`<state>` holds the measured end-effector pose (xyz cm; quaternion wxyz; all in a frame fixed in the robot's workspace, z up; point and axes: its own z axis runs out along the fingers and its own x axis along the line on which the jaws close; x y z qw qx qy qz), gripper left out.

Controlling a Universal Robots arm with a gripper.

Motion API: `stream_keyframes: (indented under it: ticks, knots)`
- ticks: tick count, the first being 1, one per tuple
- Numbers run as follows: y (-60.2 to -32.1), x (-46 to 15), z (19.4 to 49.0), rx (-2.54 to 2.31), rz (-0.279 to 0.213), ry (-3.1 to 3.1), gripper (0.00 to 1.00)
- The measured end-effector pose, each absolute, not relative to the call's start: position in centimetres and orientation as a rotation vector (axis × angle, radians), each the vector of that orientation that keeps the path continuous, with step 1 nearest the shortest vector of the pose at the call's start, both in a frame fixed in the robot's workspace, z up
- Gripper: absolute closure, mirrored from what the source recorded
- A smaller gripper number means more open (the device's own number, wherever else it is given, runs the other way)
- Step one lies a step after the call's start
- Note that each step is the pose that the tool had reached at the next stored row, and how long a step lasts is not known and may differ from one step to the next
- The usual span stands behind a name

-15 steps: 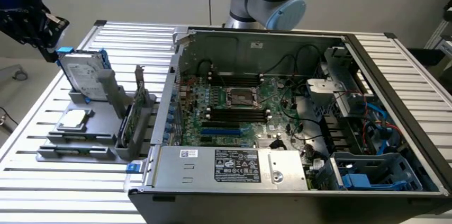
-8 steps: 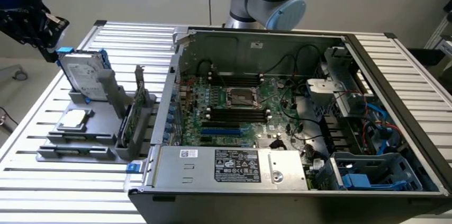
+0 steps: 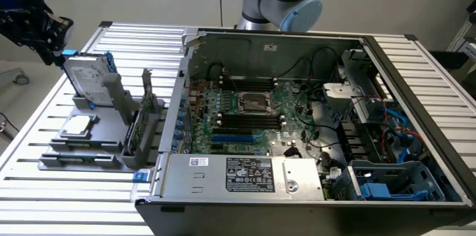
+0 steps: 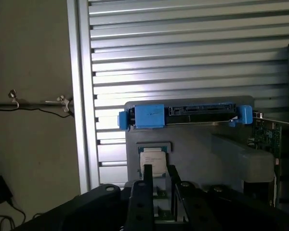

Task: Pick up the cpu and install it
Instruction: 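Pick up the cpu and move it towards the insertion slot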

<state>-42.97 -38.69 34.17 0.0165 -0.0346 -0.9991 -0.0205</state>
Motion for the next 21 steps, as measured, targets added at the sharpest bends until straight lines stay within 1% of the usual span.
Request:
stream_keyframes:
  ticks: [3,4,5,6,7,8,9,11,12,21]
  knots:
    - [-38.7,-43.0,34.2,-0.108,-0.063,-3.105,0.58]
    - [-38.7,-43.0,34.2,-0.108,-0.063,-3.104,0.58]
    - [-38.7,-43.0,34.1,-0.108,-0.062,-3.104,0.53]
    - [-38.7,-43.1,34.1,-0.108,-0.062,-3.104,0.53]
    - [-38.7,-43.2,34.1,-0.108,-0.061,-3.104,0.41]
    - [-38.7,-43.2,34.0,-0.107,-0.060,-3.105,0.41]
    - [-38.7,-43.3,33.9,-0.106,-0.058,-3.105,0.35]
    - [-38.7,-43.4,33.7,-0.106,-0.055,-3.105,0.35]
    - [-38.8,-43.5,33.5,-0.105,-0.055,-3.105,0.29]
    - [-38.8,-44.0,31.9,-0.099,-0.055,-3.105,0.29]
